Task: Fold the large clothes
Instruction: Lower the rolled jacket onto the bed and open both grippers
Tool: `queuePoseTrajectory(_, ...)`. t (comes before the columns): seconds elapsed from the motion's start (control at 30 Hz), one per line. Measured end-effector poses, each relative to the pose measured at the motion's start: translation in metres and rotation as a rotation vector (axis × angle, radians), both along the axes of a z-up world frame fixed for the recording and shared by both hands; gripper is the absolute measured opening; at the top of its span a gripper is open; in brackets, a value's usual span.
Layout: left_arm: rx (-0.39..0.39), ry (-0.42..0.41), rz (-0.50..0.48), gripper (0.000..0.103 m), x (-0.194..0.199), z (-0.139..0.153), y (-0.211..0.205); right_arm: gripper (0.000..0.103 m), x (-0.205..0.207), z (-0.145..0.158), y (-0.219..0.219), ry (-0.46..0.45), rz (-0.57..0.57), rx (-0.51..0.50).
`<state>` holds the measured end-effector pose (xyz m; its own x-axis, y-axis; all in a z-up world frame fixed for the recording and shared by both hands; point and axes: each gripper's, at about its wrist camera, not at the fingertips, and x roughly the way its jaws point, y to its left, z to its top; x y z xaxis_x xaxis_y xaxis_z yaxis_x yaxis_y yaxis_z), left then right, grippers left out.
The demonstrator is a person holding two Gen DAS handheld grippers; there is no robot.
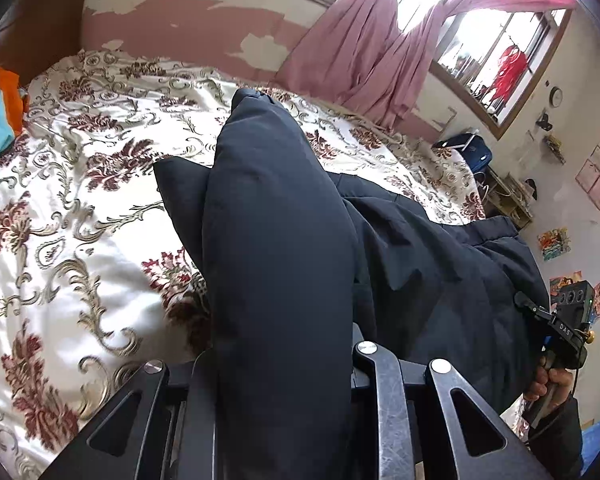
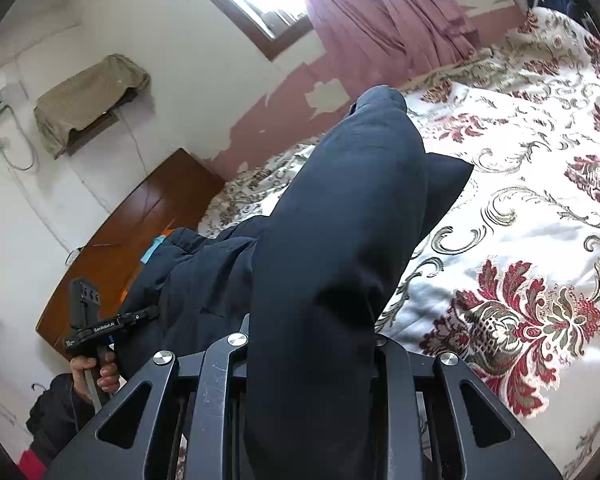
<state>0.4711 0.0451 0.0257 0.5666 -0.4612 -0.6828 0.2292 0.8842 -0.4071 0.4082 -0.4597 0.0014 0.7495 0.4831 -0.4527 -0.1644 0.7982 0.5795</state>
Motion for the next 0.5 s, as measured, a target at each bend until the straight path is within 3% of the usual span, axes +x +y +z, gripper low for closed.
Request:
queuePoseTrajectory(0.27, 0.012, 0.021, 0.004, 0.022, -0.038, -0.002, 0.009, 0.022, -0.033, -0.001, 0.0, 0.006, 0.015, -0.023)
queuePoseTrajectory(0.5, -0.022, 0.061, 0.019, 0.022, -0.046, -0.053, 0.018, 0.022, -0.048, -0.046, -0.003, 0.069, -0.012, 0.009)
